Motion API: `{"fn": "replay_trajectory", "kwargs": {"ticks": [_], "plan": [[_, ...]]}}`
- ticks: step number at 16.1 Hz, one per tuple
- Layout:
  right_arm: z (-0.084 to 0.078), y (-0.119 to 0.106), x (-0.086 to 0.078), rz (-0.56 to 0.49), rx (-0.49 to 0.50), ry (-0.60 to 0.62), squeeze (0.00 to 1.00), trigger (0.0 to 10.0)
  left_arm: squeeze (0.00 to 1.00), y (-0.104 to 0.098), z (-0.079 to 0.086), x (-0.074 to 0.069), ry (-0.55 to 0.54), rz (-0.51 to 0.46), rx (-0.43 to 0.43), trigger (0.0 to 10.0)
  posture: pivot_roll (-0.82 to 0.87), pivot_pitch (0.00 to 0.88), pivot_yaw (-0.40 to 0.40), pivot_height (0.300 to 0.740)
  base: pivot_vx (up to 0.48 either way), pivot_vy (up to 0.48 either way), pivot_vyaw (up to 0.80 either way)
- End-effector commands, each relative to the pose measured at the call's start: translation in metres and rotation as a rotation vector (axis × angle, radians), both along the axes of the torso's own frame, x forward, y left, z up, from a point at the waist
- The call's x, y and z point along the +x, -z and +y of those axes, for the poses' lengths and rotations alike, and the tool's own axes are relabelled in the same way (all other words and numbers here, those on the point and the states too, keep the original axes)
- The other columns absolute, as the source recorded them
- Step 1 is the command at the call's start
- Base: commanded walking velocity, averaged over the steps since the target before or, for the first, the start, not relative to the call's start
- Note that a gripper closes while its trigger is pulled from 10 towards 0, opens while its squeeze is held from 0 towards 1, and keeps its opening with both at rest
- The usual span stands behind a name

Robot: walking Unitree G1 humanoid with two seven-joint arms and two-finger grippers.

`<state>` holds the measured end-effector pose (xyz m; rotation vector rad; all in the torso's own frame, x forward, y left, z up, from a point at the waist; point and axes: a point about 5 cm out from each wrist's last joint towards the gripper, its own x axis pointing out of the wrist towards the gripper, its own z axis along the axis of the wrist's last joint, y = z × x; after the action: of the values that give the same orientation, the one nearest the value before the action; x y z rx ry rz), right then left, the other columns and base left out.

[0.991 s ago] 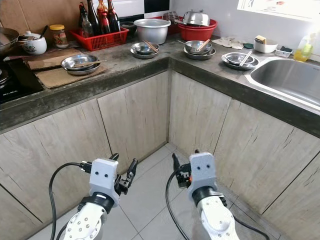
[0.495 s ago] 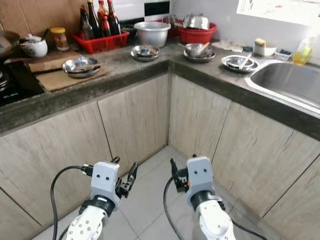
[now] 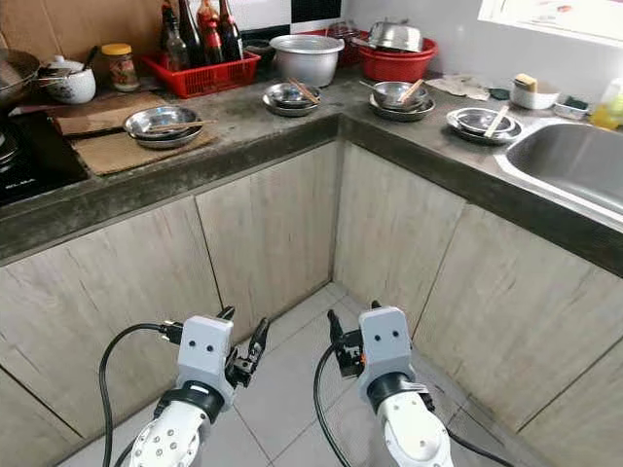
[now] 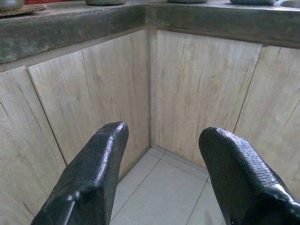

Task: Kitchen organization

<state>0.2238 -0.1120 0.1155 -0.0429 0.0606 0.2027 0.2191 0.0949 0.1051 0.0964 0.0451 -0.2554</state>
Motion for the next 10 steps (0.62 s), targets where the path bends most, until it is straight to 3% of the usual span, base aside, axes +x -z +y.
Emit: {"fn": "replay_trajectory", "kwargs": {"ticks": [1,10], "plan": [[-0.0013,0.0000,0.0008,-0.006,-0.002,0.008,0.00,10.0,0.00,0.0019,-0.0021,0.0001,0.008,0.010,0.001,10.0,0.07,0.000,-0.055,0.740,0.341,0.000,0.00],[0.0003,-0.0011,0.0019,-0.013,0.003,0.014,0.00,10.0,0.00,0.0002,-0.0029,0.0022,0.017,0.002,0.003,10.0,0.07,0.000,-0.049,0.740,0.467,0.000,0.00]]}}
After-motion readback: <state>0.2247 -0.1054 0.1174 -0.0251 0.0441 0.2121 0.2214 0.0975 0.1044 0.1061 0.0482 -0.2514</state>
